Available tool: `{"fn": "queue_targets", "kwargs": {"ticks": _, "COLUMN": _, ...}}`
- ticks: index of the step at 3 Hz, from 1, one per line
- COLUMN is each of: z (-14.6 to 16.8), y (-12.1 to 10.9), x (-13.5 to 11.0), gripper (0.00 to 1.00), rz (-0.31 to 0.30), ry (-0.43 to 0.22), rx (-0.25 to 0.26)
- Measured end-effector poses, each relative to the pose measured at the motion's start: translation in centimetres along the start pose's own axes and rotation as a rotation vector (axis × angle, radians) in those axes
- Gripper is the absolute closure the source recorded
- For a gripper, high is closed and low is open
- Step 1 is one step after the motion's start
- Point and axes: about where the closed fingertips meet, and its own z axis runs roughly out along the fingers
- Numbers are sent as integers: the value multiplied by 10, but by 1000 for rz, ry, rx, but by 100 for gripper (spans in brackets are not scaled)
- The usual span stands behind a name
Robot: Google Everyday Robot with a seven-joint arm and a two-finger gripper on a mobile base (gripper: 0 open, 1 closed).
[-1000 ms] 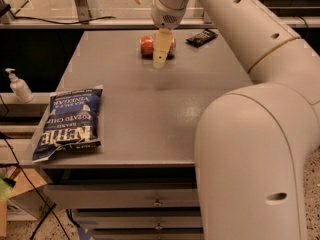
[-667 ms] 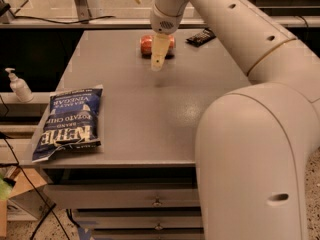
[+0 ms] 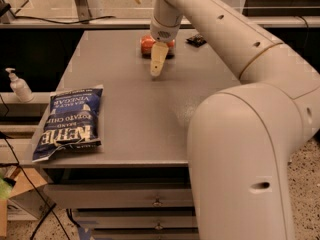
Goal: Place coke can upright
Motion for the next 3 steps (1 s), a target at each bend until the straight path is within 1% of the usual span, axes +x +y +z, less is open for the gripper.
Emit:
{"fn": "queue_targets", "kwargs": {"ticks": 1, "z": 17, "y": -4, "x": 1, "gripper": 0, "rz": -3, "ry": -2, "rx": -30}}
{"fn": "queue_targets", "kwargs": {"ticks": 2, "z": 28, "y": 0, "x": -4, "gripper": 18, "rz": -40, "ry": -17, "rx": -90}}
{"fn": "queue_targets", "kwargs": {"ticks": 3, "z": 26, "y": 0, "x": -4, "gripper": 42, "rz": -46, "ry": -20, "rx": -99}}
